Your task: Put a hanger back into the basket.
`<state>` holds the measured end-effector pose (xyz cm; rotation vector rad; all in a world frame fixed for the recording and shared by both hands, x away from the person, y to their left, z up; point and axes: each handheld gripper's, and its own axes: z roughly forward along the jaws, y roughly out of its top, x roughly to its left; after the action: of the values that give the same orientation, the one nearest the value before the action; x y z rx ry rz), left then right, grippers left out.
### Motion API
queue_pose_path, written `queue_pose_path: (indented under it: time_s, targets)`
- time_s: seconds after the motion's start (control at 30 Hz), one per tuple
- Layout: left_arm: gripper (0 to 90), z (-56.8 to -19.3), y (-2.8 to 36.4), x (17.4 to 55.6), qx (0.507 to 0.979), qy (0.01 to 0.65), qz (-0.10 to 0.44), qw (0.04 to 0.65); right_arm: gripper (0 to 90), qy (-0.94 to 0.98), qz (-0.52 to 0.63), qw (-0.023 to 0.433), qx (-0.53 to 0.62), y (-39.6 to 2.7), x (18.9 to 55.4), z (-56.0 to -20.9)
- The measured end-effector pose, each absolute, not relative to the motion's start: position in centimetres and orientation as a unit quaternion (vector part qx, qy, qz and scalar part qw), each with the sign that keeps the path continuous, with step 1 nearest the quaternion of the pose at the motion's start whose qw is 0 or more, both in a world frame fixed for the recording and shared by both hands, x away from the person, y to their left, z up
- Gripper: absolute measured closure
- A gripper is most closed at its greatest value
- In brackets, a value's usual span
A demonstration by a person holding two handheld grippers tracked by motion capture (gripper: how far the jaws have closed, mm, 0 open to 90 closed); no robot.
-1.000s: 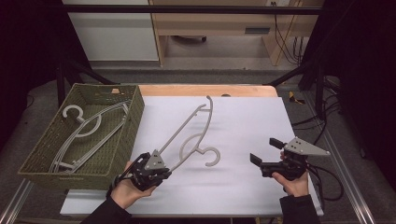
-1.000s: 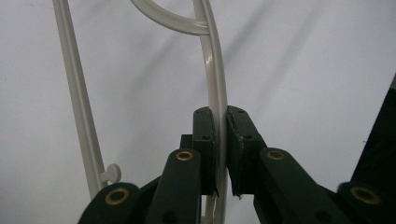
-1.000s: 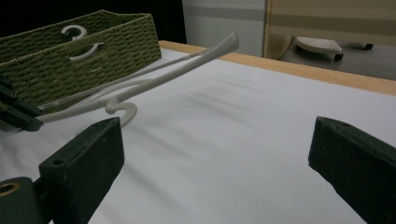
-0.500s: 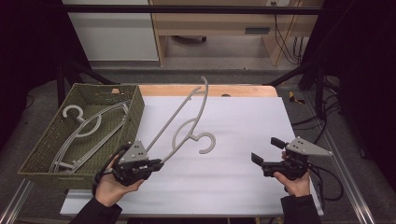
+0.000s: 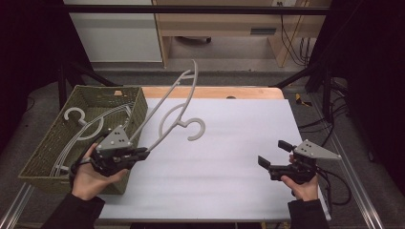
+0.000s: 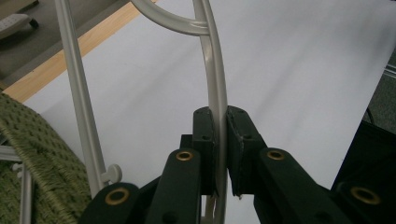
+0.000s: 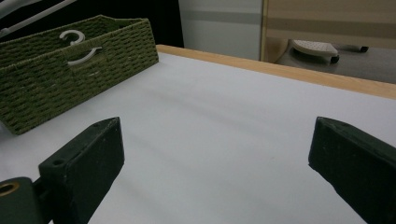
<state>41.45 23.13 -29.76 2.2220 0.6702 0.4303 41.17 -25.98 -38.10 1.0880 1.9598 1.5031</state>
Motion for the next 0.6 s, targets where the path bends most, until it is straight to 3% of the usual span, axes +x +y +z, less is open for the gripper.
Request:
queue_pose_path:
  time_s: [0.6]
  targets:
    - [82.9, -28.7, 31.9, 43.7, 0.872, 0.306, 0.186, 0.333, 3.5, 0.710, 0.537, 0.221, 0.397, -25.8, 41.2, -38.2]
